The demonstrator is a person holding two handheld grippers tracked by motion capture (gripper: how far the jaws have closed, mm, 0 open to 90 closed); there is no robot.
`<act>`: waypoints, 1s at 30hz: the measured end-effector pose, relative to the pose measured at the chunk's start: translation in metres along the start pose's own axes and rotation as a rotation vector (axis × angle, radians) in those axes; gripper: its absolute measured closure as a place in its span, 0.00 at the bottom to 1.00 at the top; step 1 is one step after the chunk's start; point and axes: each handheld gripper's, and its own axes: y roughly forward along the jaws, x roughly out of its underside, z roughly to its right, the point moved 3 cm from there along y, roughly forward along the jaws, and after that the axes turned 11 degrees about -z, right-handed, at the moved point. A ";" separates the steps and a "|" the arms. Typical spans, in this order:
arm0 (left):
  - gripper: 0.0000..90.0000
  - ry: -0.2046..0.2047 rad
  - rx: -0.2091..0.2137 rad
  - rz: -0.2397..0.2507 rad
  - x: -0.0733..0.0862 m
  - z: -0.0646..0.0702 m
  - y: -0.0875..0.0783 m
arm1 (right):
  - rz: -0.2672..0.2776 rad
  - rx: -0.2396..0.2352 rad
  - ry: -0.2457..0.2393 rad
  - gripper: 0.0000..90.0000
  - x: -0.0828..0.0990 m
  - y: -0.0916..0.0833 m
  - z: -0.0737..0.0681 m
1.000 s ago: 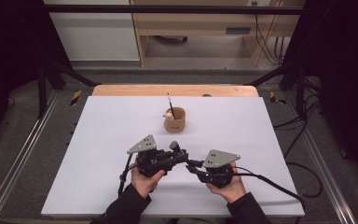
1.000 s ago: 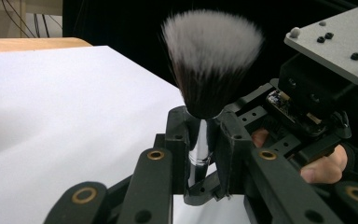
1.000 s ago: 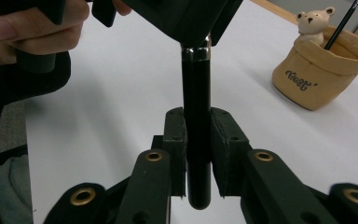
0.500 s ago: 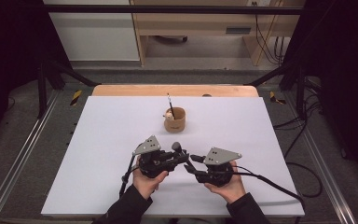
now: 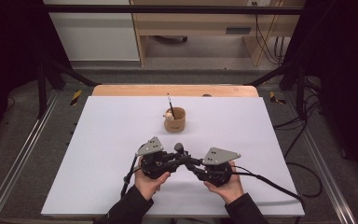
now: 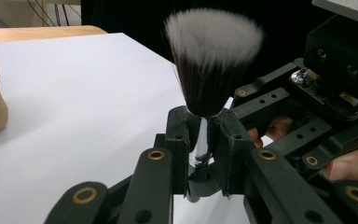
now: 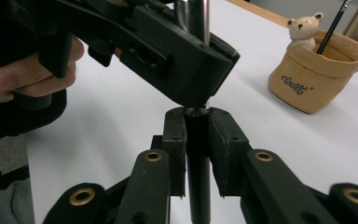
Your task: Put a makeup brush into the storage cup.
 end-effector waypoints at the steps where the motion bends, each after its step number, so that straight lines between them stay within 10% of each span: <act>1: 0.85 -0.001 0.001 0.001 0.000 0.000 0.000 | -0.001 -0.003 -0.002 0.87 0.000 0.000 0.000; 30: 0.36 0.069 -0.131 -0.017 -0.003 -0.016 -0.043 | 0.021 0.048 0.079 0.88 0.000 -0.006 0.013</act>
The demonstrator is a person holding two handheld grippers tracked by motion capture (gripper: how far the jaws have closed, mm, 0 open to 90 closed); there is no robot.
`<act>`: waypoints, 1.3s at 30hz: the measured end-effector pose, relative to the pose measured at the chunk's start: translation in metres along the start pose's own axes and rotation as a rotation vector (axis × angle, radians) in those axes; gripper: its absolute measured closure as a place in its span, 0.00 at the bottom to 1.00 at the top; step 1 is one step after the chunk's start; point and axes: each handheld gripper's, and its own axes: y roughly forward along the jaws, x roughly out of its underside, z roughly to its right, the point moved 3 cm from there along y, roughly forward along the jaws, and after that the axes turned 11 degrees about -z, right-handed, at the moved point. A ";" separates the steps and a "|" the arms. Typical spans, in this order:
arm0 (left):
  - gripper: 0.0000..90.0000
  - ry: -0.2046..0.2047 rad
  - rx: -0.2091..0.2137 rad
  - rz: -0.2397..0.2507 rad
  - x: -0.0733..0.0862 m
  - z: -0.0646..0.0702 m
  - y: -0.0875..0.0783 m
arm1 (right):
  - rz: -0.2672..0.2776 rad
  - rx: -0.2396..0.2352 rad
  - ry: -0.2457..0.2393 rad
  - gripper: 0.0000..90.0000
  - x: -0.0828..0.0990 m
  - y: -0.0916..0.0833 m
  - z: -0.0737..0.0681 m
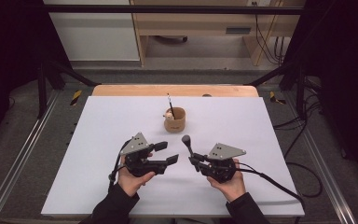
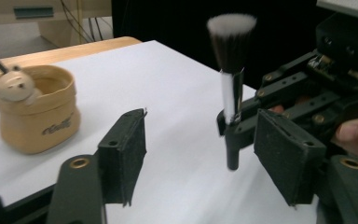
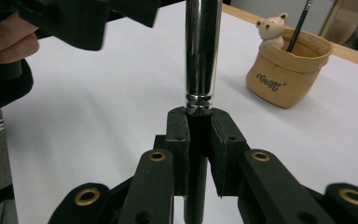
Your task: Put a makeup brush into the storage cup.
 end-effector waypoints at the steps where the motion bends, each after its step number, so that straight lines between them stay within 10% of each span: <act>1: 0.35 0.000 -0.007 0.001 0.001 -0.002 -0.002 | 0.002 0.002 0.005 0.88 0.000 0.000 0.001; 39: 0.18 -0.032 -0.213 -0.049 0.046 -0.048 -0.049 | 0.073 0.068 0.090 0.88 0.001 -0.022 0.022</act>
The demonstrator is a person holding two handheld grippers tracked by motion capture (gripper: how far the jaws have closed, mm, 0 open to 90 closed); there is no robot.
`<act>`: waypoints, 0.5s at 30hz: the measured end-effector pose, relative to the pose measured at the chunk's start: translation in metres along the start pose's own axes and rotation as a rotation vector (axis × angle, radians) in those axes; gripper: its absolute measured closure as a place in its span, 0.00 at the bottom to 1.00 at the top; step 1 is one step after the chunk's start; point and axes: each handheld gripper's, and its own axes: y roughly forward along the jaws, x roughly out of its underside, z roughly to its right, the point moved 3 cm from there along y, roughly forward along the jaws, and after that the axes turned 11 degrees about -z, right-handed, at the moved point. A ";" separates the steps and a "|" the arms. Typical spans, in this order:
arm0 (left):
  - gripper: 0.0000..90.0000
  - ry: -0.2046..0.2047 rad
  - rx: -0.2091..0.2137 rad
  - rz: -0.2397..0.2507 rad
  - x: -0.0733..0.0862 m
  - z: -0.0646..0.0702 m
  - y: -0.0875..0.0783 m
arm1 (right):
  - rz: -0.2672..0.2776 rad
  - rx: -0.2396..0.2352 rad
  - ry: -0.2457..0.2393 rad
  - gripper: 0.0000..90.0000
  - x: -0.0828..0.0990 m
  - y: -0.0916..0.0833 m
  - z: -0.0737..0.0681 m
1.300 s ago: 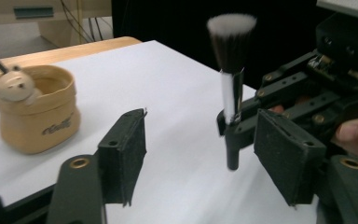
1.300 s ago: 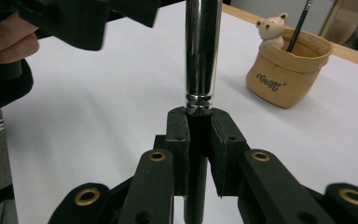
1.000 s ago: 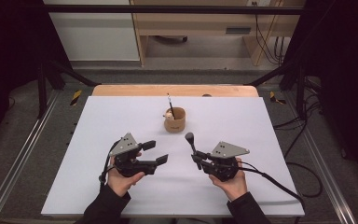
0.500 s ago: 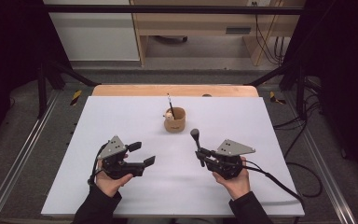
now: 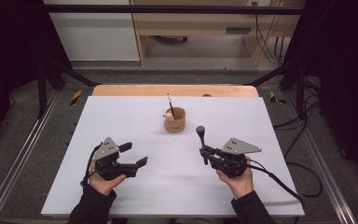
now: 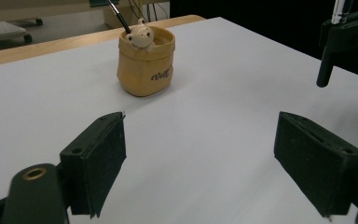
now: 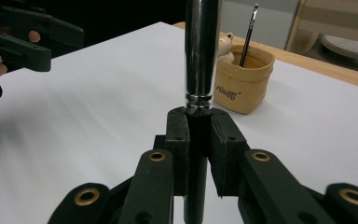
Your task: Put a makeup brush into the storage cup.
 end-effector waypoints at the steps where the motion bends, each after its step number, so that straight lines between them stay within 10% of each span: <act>1: 0.17 -0.001 -0.003 -0.001 0.000 -0.001 0.000 | 0.002 0.001 0.004 0.88 0.000 0.000 0.000; 15: 0.12 -0.008 -0.048 -0.020 0.010 -0.012 -0.005 | 0.051 0.023 0.048 0.88 -0.010 -0.003 0.014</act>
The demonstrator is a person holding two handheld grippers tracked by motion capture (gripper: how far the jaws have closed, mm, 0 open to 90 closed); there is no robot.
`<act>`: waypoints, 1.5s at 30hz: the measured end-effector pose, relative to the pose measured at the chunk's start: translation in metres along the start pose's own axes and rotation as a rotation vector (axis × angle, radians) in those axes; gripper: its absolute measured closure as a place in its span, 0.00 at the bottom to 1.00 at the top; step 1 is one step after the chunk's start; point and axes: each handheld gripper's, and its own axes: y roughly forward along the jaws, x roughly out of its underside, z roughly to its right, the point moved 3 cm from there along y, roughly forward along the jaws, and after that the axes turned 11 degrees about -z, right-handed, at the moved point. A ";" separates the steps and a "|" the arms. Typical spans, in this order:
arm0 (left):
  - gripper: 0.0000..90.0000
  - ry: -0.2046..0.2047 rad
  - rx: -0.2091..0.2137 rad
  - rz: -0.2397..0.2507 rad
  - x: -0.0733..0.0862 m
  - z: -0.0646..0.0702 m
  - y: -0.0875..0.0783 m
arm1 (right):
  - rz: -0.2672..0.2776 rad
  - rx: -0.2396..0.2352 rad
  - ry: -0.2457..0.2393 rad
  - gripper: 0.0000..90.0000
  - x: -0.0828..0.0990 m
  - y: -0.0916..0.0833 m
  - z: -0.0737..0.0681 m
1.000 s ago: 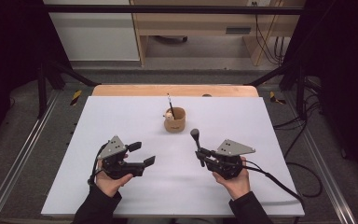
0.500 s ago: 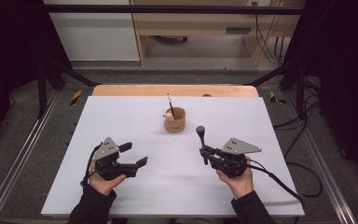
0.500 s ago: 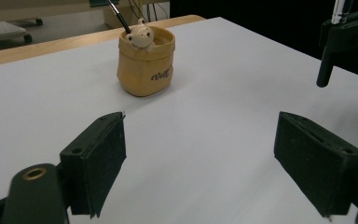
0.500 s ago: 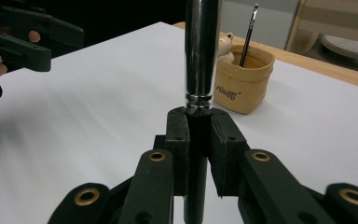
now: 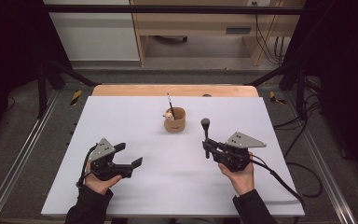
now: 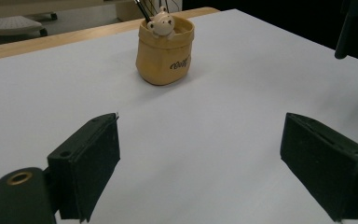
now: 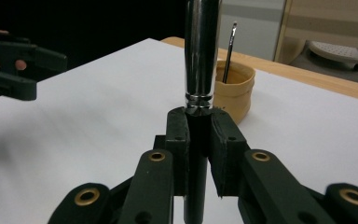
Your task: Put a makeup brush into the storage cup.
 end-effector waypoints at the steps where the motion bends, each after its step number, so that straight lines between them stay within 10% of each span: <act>1: 0.11 -0.005 -0.002 -0.001 0.001 -0.001 -0.001 | 0.004 0.002 0.006 0.88 -0.001 0.001 0.001; 45: 0.08 -0.013 -0.074 -0.019 0.023 -0.030 -0.014 | 0.116 0.055 0.095 0.88 -0.054 0.032 0.014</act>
